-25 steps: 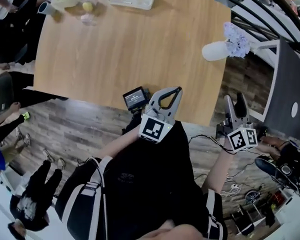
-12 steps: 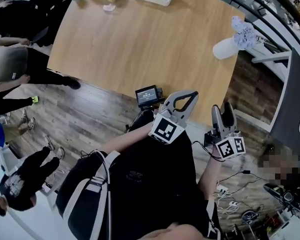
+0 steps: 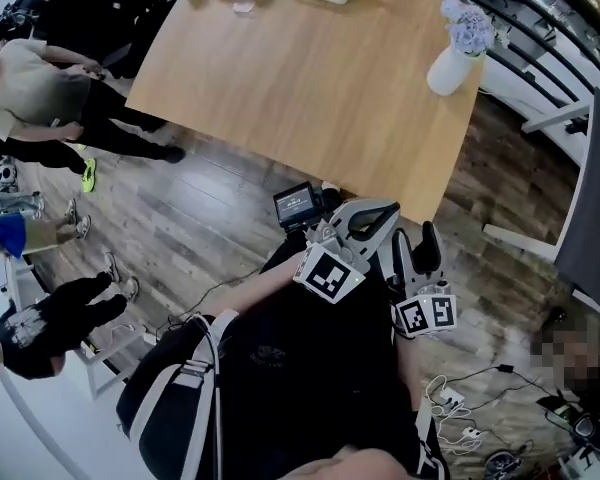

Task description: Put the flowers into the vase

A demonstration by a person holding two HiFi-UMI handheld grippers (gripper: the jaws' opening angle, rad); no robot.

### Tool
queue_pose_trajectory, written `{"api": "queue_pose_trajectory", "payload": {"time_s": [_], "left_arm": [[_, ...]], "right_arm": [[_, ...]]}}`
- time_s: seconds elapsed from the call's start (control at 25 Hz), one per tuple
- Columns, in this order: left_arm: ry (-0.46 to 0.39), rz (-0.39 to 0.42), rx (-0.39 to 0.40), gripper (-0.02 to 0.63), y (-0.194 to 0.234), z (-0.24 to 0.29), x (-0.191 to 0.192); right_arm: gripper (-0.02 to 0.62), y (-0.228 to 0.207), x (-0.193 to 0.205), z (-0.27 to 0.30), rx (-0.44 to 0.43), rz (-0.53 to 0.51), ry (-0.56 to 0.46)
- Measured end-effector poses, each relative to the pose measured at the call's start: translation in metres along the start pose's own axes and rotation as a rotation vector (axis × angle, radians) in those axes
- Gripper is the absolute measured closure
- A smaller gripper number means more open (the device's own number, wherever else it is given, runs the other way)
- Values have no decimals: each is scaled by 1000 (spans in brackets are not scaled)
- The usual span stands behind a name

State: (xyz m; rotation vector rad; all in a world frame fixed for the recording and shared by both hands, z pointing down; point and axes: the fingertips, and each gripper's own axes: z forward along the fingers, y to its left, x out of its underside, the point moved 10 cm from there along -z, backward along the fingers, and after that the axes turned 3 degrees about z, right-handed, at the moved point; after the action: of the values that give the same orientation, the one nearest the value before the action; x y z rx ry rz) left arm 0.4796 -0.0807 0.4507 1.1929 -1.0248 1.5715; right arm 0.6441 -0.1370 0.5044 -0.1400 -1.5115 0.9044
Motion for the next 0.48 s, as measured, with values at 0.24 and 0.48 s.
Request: {"api": "queue_pose_trajectory", "payload": {"time_s": [0.24, 0.48], "left_arm": [[35, -50, -80, 575, -17, -39, 20], [-14, -162, -178, 575, 27, -83, 49]], "right_arm": [[282, 20, 20, -26, -21, -51, 30], [285, 50, 56, -12, -16, -121, 45]]}}
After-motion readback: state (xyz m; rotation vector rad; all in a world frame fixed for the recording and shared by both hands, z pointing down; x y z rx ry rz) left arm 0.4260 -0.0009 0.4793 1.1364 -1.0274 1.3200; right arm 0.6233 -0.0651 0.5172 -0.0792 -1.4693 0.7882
